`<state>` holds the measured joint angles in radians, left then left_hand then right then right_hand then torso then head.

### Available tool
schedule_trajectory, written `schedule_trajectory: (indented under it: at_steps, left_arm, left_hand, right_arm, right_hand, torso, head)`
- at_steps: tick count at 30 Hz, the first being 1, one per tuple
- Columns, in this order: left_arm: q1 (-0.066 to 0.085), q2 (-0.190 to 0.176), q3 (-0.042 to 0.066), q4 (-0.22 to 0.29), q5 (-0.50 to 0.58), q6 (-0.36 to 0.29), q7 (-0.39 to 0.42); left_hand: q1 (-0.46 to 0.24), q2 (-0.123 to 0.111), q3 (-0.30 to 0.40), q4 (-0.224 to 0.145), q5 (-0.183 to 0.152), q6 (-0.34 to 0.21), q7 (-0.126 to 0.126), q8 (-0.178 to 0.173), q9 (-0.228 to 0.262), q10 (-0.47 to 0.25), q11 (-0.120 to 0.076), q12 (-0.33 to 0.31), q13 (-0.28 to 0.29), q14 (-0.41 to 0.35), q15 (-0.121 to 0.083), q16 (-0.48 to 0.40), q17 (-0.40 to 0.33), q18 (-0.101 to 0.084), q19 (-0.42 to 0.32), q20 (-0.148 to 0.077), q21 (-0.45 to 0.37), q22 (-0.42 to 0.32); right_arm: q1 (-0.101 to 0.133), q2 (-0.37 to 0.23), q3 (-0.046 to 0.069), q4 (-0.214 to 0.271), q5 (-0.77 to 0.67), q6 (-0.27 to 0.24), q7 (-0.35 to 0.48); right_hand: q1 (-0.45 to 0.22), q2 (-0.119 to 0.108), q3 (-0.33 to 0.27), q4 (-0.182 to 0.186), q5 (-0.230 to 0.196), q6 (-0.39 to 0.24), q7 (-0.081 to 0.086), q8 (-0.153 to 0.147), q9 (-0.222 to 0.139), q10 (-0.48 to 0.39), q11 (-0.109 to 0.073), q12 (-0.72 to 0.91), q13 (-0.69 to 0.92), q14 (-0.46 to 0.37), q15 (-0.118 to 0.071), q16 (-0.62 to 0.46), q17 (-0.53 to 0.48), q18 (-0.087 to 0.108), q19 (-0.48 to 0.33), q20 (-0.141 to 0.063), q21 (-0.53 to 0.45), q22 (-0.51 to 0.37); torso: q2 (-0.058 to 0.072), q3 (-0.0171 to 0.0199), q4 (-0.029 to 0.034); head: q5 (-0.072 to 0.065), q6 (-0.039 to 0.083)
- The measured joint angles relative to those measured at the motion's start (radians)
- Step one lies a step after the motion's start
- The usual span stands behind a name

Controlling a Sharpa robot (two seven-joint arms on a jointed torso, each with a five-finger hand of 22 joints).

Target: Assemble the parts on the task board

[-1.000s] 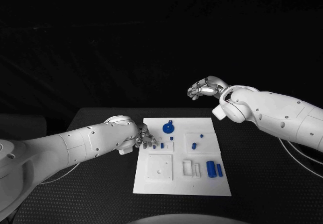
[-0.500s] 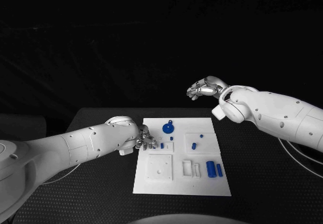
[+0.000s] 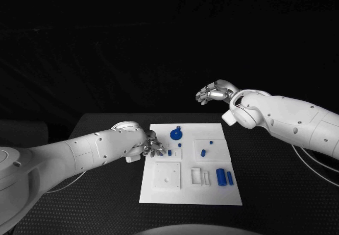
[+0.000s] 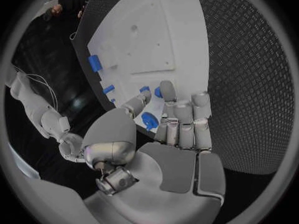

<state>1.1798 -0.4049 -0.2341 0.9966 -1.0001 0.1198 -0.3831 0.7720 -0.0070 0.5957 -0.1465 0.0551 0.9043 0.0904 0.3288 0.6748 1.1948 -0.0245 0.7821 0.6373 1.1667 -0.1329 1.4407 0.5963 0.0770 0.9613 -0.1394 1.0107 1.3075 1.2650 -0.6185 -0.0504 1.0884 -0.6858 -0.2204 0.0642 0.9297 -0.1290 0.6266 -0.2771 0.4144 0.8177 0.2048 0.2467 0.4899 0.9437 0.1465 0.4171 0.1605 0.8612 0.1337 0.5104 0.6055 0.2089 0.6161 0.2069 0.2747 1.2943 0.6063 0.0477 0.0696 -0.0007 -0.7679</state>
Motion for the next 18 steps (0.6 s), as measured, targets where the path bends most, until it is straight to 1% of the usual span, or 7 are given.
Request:
schedule_trajectory:
  at_steps: [6,8,11,13,18]
  left_arm:
    - [0.0,0.003,0.001,-0.005,0.003,0.007,0.0]
    - [0.0,0.005,0.001,-0.007,0.003,0.008,0.0]
    - [-0.001,0.008,0.002,-0.01,0.004,0.008,0.0]
    - [-0.002,0.009,0.002,-0.01,0.004,0.008,0.0]
    - [-0.002,0.01,0.002,-0.013,0.005,0.008,0.0]
  left_hand:
    - [0.018,0.018,0.007,-0.023,0.0,0.012,-0.002,-0.005,0.0,0.0,0.0,0.004,-0.002,0.0,0.003,0.0,-0.001,-0.002,0.0,0.0,0.004,0.0]
    - [0.025,0.016,0.009,-0.027,0.0,0.013,0.0,-0.005,0.0,0.0,0.0,0.004,-0.002,0.0,0.003,0.0,-0.001,-0.007,0.0,0.0,0.004,0.0]
    - [0.027,0.014,0.006,-0.03,0.0,0.018,-0.003,-0.005,0.0,0.002,0.002,0.004,-0.002,0.001,0.005,0.0,-0.001,-0.007,0.0,0.0,0.004,0.0]
    - [0.031,0.018,0.006,-0.03,0.0,0.019,-0.004,-0.005,0.001,0.002,0.002,0.004,-0.002,0.002,0.005,0.0,-0.001,-0.007,0.0,0.0,0.004,0.0]
    - [0.031,0.018,0.006,-0.03,0.0,0.022,-0.002,-0.005,0.003,0.002,0.002,0.004,-0.003,0.002,0.005,0.0,-0.001,-0.007,0.0,0.0,0.004,0.0]
  right_arm:
    - [0.0,0.0,0.0,0.0,0.0,0.0,0.0]
    - [0.0,0.0,0.0,0.0,0.0,0.0,0.0]
    - [0.0,0.0,0.0,0.0,0.0,0.0,0.0]
    - [0.0,0.0,0.0,0.001,0.0,0.0,0.0]
    - [0.0,-0.001,0.0,0.001,0.0,0.0,0.0]
  right_hand:
    - [0.0,0.0,0.0,0.0,0.0,0.0,0.0,0.0,0.0,0.0,0.0,0.0,0.0,0.0,0.0,0.0,0.0,0.0,0.0,0.0,0.0,0.0]
    - [0.0,0.0,0.0,0.0,0.0,0.0,0.0,0.0,0.0,0.0,0.0,0.0,0.0,0.0,0.0,0.0,0.0,0.0,0.0,0.0,0.0,0.0]
    - [0.0,0.0,0.0,0.0,0.0,0.0,0.0,0.0,-0.001,0.0,0.0,0.0,-0.001,0.0,0.0,0.0,0.0,0.0,0.0,0.0,0.0,0.0]
    - [0.0,0.0,0.0,0.0,0.0,0.0,0.0,0.0,-0.001,0.0,0.0,0.0,-0.001,0.0,0.0,0.0,0.0,0.0,0.0,0.0,0.0,0.001]
    - [0.0,0.0,0.0,0.0,0.0,0.0,0.0,0.0,-0.001,0.0,0.0,0.0,-0.001,0.0,0.0,0.0,-0.001,0.0,0.0,0.0,0.0,0.001]
  torso:
    - [0.0,0.0,-0.0001]
    - [0.0,0.0,0.0]
    - [0.0,-0.0002,0.0001]
    - [0.0,-0.0003,0.0001]
    - [0.0,-0.0005,0.0002]
  head:
    - [-0.001,-0.001]
    - [-0.001,-0.001]
    - [-0.002,-0.001]
    - [-0.002,-0.001]
    - [-0.002,-0.001]
